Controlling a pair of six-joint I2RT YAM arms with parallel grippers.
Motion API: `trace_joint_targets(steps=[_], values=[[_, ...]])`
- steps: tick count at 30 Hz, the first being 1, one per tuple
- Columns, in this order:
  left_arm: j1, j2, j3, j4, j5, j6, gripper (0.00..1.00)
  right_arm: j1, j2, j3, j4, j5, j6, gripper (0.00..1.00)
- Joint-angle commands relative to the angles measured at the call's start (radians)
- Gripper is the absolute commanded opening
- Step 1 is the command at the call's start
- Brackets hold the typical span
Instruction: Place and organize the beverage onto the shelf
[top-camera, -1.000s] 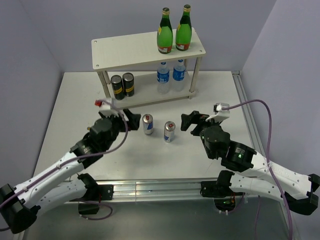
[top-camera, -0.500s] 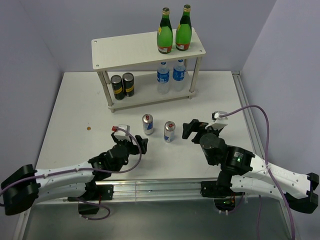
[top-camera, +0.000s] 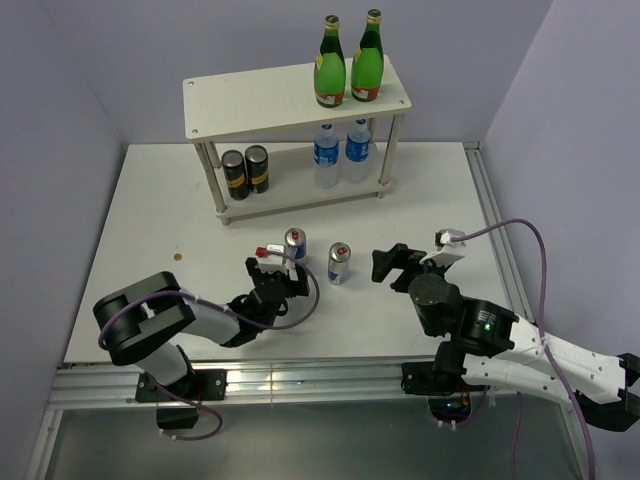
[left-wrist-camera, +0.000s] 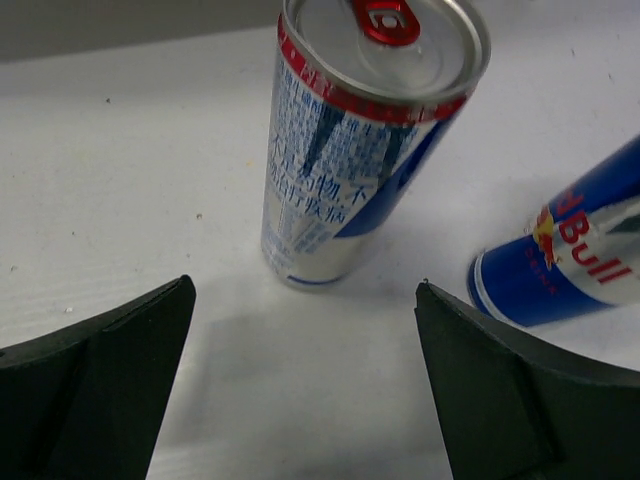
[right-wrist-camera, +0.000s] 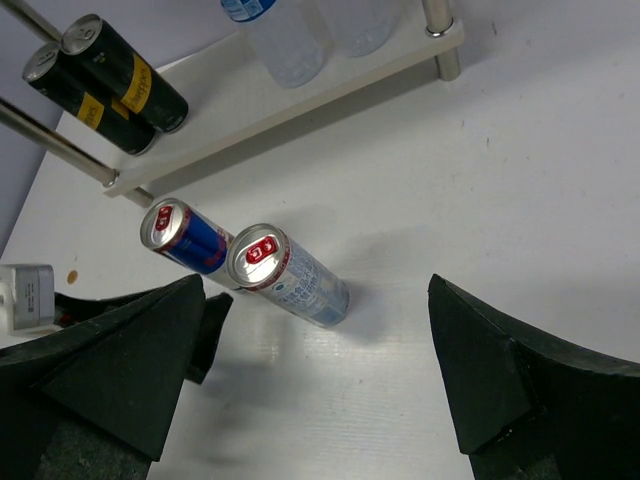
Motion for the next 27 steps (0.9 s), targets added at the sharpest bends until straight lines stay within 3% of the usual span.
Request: trace_joint_targets(steps=[1,9,12,13,15,16,17,18,21,27], values=[[0.030,0.060,0.058,0.180,-0.008,0.048,0.99,0.008,-0.022,-0.016,-0.009,0.025,0.025,1.00],[0.107,0.222,0.173,0.218,0.070,0.072,0.99,0.008,-0.003,-0.039,0.017,0.017,0.026,1.00],[0.128,0.257,0.214,0.218,0.083,0.086,0.93,0.008,0.001,-0.048,0.037,0.011,0.019,1.00],[0.140,0.265,0.222,0.217,0.086,0.089,0.74,0.008,0.004,-0.051,0.043,0.011,0.019,1.00],[0.151,0.274,0.245,0.204,0.086,0.100,0.55,0.006,0.006,-0.056,0.043,0.016,0.019,1.00],[0.160,0.272,0.250,0.200,0.084,0.104,0.28,0.008,0.008,-0.059,0.045,0.019,0.019,1.00],[0.162,0.268,0.253,0.192,0.077,0.106,0.18,0.006,0.008,-0.063,0.045,0.019,0.019,1.00],[0.162,0.245,0.251,0.175,0.072,0.109,0.00,0.008,0.006,-0.063,0.043,0.023,0.021,1.00],[0.159,0.136,0.238,0.109,0.038,0.104,0.00,0.008,-0.005,-0.077,0.048,0.025,0.024,1.00],[0.159,-0.207,0.322,-0.251,0.037,0.162,0.00,0.008,-0.003,-0.099,0.077,0.011,0.019,1.00]])
